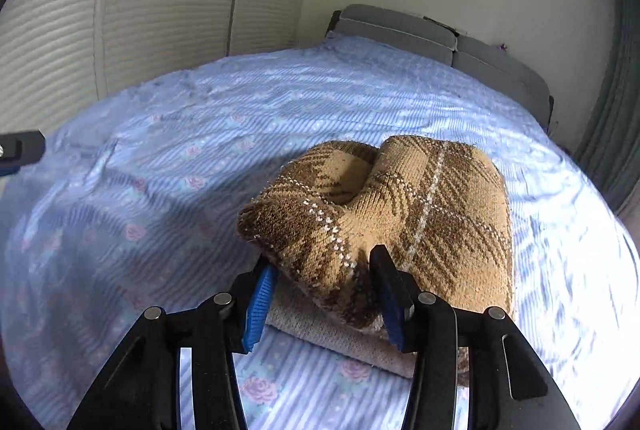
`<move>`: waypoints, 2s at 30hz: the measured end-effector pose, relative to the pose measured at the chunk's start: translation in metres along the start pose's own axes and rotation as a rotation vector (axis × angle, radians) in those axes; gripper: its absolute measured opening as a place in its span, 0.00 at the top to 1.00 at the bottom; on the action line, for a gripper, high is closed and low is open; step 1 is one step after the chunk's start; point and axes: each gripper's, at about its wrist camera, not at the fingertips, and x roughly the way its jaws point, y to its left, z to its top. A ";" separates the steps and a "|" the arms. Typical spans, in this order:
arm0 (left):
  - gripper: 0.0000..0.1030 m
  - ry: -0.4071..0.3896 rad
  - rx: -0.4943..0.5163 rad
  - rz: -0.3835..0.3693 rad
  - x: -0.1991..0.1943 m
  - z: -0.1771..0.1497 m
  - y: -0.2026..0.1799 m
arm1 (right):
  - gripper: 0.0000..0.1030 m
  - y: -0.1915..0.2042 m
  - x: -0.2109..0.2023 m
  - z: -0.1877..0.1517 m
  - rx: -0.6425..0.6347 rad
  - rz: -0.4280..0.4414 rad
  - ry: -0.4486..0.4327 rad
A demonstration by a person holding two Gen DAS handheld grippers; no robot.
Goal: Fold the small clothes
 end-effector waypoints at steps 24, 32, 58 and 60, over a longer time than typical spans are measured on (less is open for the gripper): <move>0.47 0.414 0.185 -0.366 0.178 0.036 -0.201 | 0.35 -0.187 -0.049 -0.070 0.562 -0.020 -0.043; 0.79 0.449 0.074 -0.438 0.181 0.032 -0.188 | 0.35 -0.188 -0.047 -0.073 0.573 -0.021 -0.036; 0.78 0.284 0.044 -0.322 0.162 0.012 -0.136 | 0.35 -0.139 -0.013 -0.081 0.373 0.035 0.095; 0.78 0.286 0.040 -0.324 0.163 0.013 -0.135 | 0.35 -0.127 -0.005 -0.083 0.330 0.038 0.114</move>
